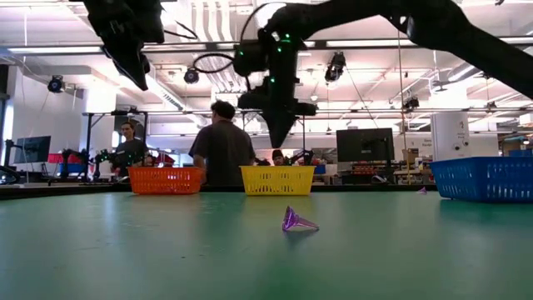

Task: Sort Halloween decoration
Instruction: Put the black spider toy into the yellow basket, then put the violet hat toy into the orange basket

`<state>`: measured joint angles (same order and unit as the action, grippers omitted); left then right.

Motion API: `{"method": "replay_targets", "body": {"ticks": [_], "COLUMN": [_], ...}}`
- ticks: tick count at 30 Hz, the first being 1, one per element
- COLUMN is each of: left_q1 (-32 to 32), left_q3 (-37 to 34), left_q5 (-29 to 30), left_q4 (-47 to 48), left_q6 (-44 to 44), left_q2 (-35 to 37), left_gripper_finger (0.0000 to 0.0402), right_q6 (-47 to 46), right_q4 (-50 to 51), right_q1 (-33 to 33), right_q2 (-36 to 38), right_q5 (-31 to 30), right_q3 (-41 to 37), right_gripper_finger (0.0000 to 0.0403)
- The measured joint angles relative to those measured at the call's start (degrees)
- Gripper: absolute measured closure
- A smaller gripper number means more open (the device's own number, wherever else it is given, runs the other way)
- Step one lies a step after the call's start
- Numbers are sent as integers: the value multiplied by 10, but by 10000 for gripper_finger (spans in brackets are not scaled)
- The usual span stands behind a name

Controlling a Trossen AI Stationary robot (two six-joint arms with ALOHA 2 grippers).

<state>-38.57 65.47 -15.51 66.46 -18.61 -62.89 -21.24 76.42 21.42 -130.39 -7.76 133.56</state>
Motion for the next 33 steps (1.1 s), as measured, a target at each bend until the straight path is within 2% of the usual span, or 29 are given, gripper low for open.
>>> {"method": "replay_targets", "body": {"ticks": [5, 11, 19, 23, 27, 30, 33], "left_q1": [0, 0, 0, 0, 0, 0, 0], "left_q3": [0, 0, 0, 0, 0, 0, 0], "left_q5": [0, 0, 2, 2, 2, 2, 2], "left_q4": [0, -2, -6, -7, -6, -6, -3], "left_q6": [34, 78, 107, 107, 107, 106, 102], "left_q2": [0, 0, 0, 0, 0, 0, 0], "left_gripper_finger": [325, 325, 325, 325, 325, 325, 325], "right_q6": [47, 102, 115, 120, 130, 116, 97], "right_q4": [0, 0, -2, 18, 91, 141, 134], "right_q1": [31, 48, 48, 49, 50, 56, 63], "right_q2": [0, 0, 0, 1, 4, 6, 13], "right_q5": [6, 7, 4, -49, -121, -127, -127], "right_q3": [0, 0, -3, -3, -3, -4, -10], "right_gripper_finger": [389, 361, 340, 332, 318, 308, 300]}}
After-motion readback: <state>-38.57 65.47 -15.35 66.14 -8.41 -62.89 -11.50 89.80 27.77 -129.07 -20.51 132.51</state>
